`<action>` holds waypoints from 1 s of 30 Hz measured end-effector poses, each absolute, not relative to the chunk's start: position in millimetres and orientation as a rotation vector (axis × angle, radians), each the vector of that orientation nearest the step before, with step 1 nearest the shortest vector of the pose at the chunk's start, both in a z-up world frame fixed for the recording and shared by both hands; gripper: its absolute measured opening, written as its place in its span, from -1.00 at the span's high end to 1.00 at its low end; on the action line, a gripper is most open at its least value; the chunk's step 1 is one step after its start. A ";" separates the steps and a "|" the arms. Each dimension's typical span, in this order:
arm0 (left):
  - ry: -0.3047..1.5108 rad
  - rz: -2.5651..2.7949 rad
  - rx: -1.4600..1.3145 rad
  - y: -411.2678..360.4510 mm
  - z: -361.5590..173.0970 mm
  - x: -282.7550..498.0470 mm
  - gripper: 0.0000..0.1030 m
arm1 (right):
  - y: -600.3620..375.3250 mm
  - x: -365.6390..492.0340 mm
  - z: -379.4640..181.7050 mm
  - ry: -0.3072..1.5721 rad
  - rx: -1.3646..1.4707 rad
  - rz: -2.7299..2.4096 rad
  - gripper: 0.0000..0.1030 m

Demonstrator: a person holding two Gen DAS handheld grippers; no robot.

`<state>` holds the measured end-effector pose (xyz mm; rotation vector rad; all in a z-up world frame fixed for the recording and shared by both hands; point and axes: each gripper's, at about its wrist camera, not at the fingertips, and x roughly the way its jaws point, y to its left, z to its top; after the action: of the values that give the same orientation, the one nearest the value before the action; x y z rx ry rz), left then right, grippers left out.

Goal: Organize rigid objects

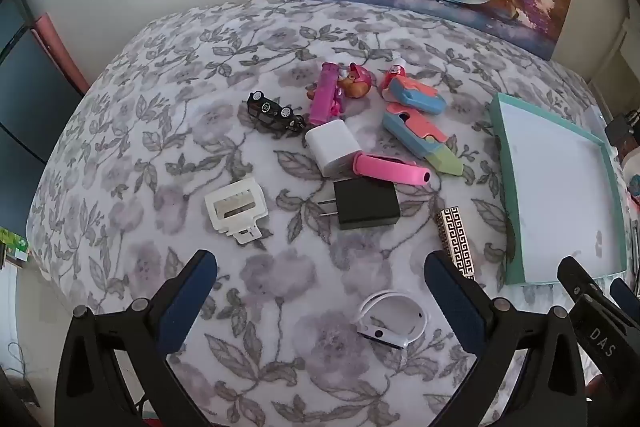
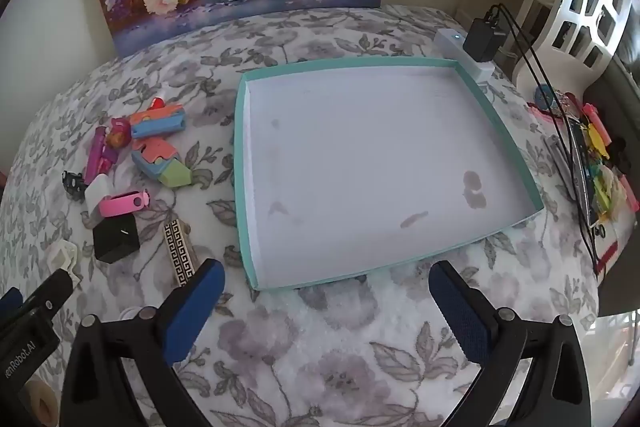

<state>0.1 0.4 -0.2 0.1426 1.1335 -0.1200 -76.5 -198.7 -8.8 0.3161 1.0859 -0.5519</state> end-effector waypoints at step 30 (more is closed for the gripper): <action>1.149 -0.081 0.134 5.0 -1.3 2.4 -1.00 | -197.0 -76.5 -7.1 1.088 0.287 -0.557 -1.00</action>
<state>2.4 5.0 -1.3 0.1342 1.1488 -0.0807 -76.5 -197.0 -7.1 0.2871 1.0879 -0.5573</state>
